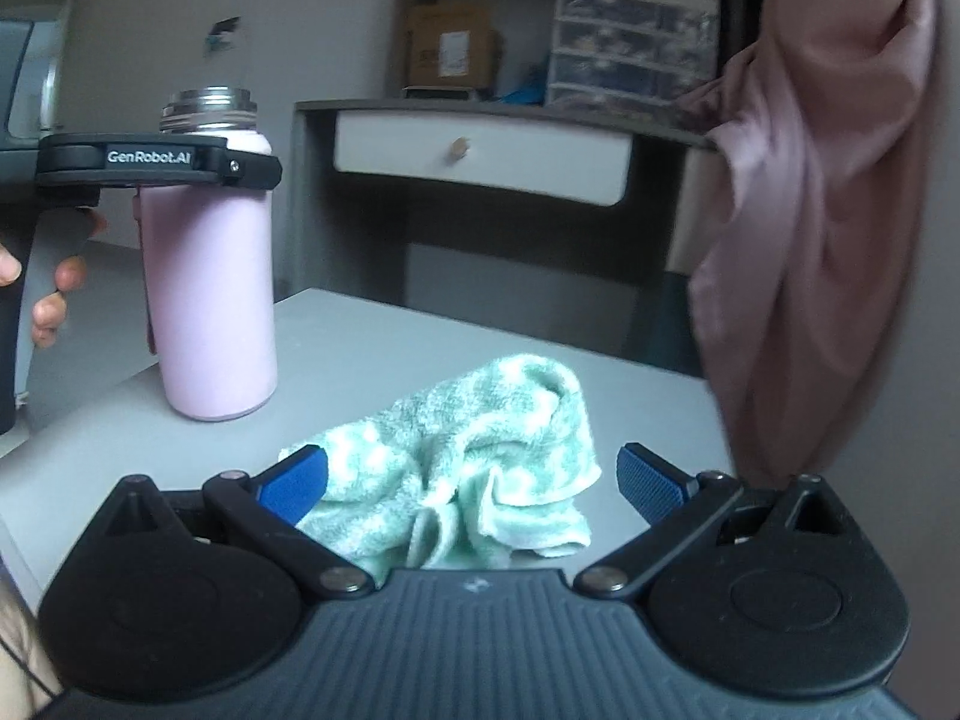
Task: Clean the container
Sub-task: 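Close the right gripper on the green towel and lift it, then hold the bottle up with the left gripper while the right gripper wipes the towel along its side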
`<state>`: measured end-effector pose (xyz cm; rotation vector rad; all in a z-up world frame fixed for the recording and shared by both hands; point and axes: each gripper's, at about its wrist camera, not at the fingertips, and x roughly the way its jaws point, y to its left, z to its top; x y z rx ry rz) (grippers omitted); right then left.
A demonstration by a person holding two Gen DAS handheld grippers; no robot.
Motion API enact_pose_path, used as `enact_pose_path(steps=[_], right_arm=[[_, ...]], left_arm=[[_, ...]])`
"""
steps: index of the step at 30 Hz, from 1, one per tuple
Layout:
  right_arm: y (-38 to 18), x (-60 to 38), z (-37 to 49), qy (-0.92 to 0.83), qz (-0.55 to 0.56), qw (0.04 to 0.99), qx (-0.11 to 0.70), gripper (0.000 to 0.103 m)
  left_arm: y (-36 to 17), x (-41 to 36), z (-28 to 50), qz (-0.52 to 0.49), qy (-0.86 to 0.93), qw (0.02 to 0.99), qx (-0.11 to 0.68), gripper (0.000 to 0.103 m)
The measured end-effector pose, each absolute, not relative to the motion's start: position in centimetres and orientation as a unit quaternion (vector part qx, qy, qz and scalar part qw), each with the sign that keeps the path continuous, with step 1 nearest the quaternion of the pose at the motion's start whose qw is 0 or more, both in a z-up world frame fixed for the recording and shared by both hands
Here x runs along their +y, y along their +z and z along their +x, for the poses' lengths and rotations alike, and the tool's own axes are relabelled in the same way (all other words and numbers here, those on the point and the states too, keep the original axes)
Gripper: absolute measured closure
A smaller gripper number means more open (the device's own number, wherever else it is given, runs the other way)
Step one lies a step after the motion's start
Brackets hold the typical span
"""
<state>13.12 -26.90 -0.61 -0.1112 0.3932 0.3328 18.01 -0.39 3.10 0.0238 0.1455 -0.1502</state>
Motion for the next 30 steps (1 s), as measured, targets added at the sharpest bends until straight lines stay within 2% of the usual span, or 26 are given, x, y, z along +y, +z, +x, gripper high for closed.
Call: enact_pose_path(steps=[5, 6, 7, 9, 10, 11, 13, 21, 30], right_arm=[[-1.3, -27.5, 15.2, 0.208, -0.068, 0.955, 0.199, 0.001], [-1.4, -27.6, 15.9, 0.213, -0.069, 0.953, 0.205, 0.002], [-1.5, -27.7, 16.5, 0.219, -0.069, 0.950, 0.213, 0.007], [-1.8, -27.6, 17.3, 0.230, -0.059, 0.941, 0.242, 0.032], [-1.9, -27.8, 17.4, 0.230, -0.057, 0.939, 0.248, 0.055], [-2.0, -27.9, 17.5, 0.230, -0.054, 0.938, 0.254, 0.074], [-1.6, -28.1, 17.2, 0.229, -0.047, 0.938, 0.257, 0.081], [0.5, -27.6, 14.6, 0.251, -0.032, 0.943, 0.215, 0.083], [2.6, -21.3, 11.3, 0.352, -0.018, 0.924, 0.145, 0.083]], left_arm=[[4.4, 0.1, 17.5, 0.005, -0.078, 0.994, 0.077, 0.008], [4.5, 0.1, 17.5, 0.005, -0.078, 0.994, 0.079, 0.008], [4.5, -0.1, 17.4, 0.005, -0.077, 0.994, 0.080, 0.008], [4.5, -0.3, 17.3, 0.005, -0.077, 0.994, 0.082, 0.008], [4.5, -0.4, 17.2, 0.005, -0.077, 0.994, 0.082, 0.008], [4.5, -0.5, 17.1, 0.005, -0.077, 0.994, 0.083, 0.008], [4.5, -0.5, 17.0, 0.005, -0.077, 0.994, 0.083, 0.008], [4.6, -0.4, 16.9, 0.002, -0.080, 0.993, 0.085, 0.008], [4.2, 0.2, 16.7, 0.003, -0.081, 0.993, 0.082, 0.008]])
